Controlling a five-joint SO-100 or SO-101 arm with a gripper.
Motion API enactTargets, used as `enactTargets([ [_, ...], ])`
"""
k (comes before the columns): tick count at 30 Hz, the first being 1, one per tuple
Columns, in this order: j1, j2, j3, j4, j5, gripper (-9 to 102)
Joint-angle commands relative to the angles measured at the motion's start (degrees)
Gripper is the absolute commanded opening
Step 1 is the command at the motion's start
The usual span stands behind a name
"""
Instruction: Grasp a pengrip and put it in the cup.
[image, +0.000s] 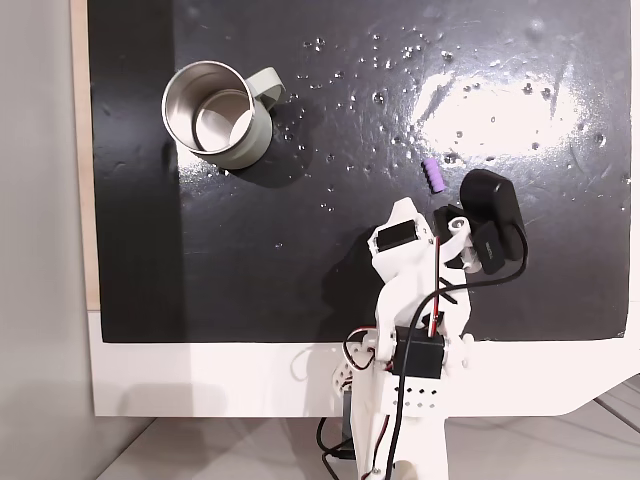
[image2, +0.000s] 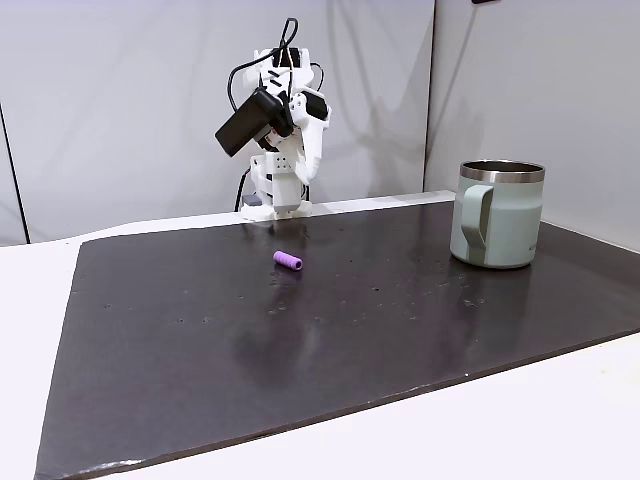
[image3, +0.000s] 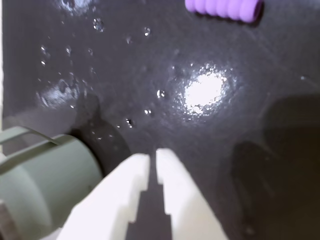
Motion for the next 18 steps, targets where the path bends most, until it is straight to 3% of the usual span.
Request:
enactTargets([
  [1, 1.9, -6.6, -8.5, 0.9, -6.2, 0],
  [11, 5.4, -22.9, -17.5, 0.1, -23.6, 1],
  [18, 8.4, -27.0, -18.2, 2.2, -38.7, 12],
])
